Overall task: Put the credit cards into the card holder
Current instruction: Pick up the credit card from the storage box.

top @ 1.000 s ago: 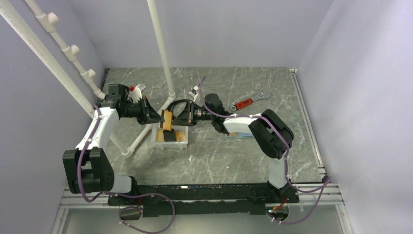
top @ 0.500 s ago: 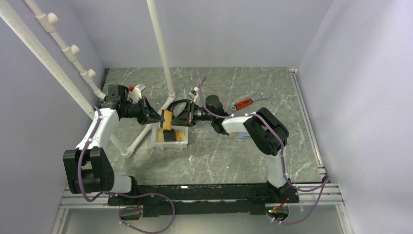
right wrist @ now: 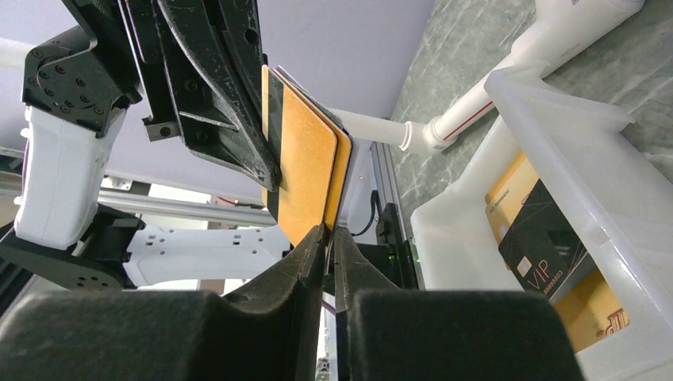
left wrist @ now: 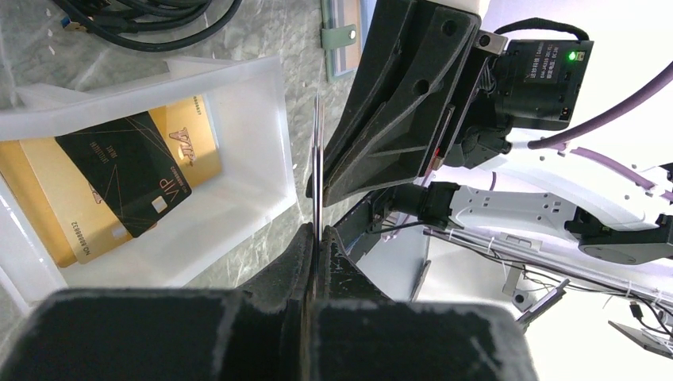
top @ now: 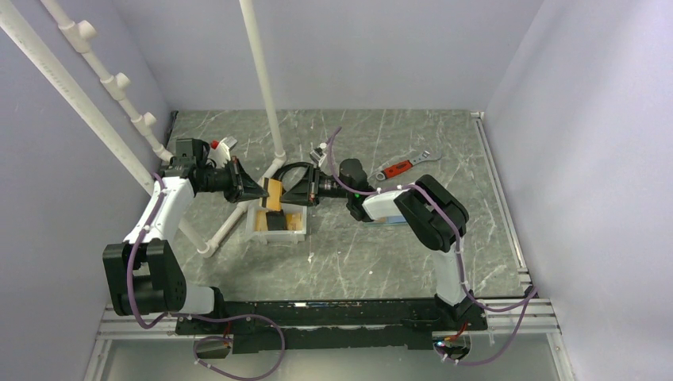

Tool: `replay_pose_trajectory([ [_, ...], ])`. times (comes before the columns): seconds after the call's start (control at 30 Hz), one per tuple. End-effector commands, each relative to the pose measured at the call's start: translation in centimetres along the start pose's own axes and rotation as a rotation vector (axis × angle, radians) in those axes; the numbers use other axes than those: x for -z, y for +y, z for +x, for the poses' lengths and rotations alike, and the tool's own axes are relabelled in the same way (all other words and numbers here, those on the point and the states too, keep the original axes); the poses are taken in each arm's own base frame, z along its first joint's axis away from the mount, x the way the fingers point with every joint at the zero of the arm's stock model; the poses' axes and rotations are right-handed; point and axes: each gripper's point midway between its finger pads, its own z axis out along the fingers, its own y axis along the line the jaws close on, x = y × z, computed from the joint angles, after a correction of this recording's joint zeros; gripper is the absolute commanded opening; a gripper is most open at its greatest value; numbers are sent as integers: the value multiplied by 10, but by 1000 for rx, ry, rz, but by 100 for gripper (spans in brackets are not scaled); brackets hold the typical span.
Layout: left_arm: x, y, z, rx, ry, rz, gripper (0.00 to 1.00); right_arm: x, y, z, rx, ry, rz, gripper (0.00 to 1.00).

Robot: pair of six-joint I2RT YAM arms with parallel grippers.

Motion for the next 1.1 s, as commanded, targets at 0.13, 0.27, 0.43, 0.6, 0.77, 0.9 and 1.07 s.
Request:
replay_pose_trajectory([
  [0.13, 9, -27, 0, -53, -10, 84, 0, 3, 13, -2, 46, -14, -57, 11],
  [0.27, 10, -29, -1, -56, -12, 89, 0, 4, 12, -2, 39, -17, -60, 12],
  [0.43, 9, -25, -1, -53, -14, 65, 0, 10, 17, -5, 50, -30, -52, 19],
  [0.6, 8, -18, -2, -50, -19, 32, 0, 29, 29, -18, 83, -82, -32, 27],
  [0.77, 8, -19, -3, -53, -15, 37, 0, 27, 51, -17, 109, -64, -85, 26],
  [0.9, 8, -18, -2, -51, -13, 33, 0, 22, 60, -17, 112, -45, -114, 24],
  [1.07, 8, -18, -1, -51, -11, 37, 0, 12, 61, -14, 95, -25, -140, 23],
])
